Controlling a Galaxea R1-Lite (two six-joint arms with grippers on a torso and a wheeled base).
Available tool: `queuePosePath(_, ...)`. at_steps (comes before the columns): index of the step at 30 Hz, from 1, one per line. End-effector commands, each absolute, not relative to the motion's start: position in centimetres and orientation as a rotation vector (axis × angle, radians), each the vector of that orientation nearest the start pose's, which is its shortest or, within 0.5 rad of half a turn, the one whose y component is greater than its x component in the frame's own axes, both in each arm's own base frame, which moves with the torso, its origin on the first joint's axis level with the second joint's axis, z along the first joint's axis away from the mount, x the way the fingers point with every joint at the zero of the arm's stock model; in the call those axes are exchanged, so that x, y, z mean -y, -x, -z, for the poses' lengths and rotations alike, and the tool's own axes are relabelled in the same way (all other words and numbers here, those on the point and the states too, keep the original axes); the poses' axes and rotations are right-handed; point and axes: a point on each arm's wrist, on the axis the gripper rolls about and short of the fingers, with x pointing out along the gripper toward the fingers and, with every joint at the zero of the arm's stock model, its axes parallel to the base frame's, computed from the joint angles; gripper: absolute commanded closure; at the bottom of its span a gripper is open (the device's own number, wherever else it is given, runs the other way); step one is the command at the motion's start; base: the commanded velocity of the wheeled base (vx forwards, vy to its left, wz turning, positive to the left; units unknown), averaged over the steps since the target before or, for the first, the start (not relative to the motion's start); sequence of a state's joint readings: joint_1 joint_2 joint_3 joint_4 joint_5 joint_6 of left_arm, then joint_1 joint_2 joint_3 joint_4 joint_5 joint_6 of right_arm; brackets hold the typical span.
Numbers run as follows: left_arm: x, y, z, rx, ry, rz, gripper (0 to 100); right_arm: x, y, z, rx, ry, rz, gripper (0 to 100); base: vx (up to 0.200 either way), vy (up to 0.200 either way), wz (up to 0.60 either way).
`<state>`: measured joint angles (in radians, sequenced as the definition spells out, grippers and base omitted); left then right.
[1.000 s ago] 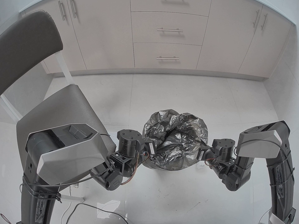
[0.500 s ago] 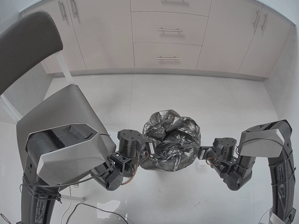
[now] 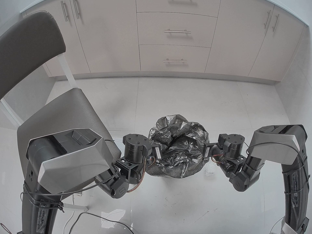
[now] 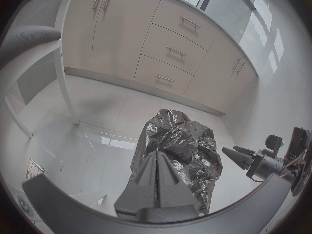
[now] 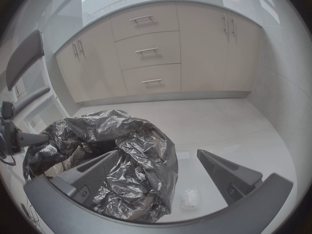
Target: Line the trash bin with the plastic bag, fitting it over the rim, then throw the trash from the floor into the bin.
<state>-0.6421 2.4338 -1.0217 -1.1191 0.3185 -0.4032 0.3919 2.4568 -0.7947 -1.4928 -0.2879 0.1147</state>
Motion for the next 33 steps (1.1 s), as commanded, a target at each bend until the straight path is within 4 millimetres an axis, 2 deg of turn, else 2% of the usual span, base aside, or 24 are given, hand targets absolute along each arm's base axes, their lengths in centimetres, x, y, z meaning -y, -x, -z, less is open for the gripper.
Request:
queuePosePath(1,25.0,-34.6,-0.8,-0.311,0.264,0.253,100,-16.7,-38.2,-2.7,-0.109,-0.036,-0.134,0,0.000,0.000,0.00)
queuePosePath(4,25.0,-34.6,-0.8,-0.314,0.264,0.252,100,-17.8,-38.7,-4.4,-0.125,-0.029,-0.152,0,0.000,0.000,0.00)
queuePosePath(7,24.9,-34.5,-1.1,-0.298,0.277,0.255,100,-18.3,-38.9,-4.4,-0.164,-0.015,-0.159,0,0.000,0.000,0.00)
queuePosePath(11,24.8,-34.4,-1.1,-0.289,0.283,0.256,100,-18.8,-38.5,-2.8,-0.230,0.012,-0.164,0,0.000,0.000,0.00)
queuePosePath(15,24.7,-34.5,-1.1,-0.287,0.282,0.255,100,-18.6,-39.2,-1.0,-0.256,0.039,-0.073,0,0.000,0.000,0.00)
queuePosePath(20,24.7,-34.4,-1.0,-0.290,0.282,0.254,100,-18.0,-39.7,0.8,-0.289,0.052,-0.039,0,0.000,0.000,0.00)
queuePosePath(33,24.6,-34.5,-0.6,-0.299,0.278,0.249,100,-17.8,-40.9,4.2,-0.331,0.068,-0.022,0,0.000,0.000,0.00)
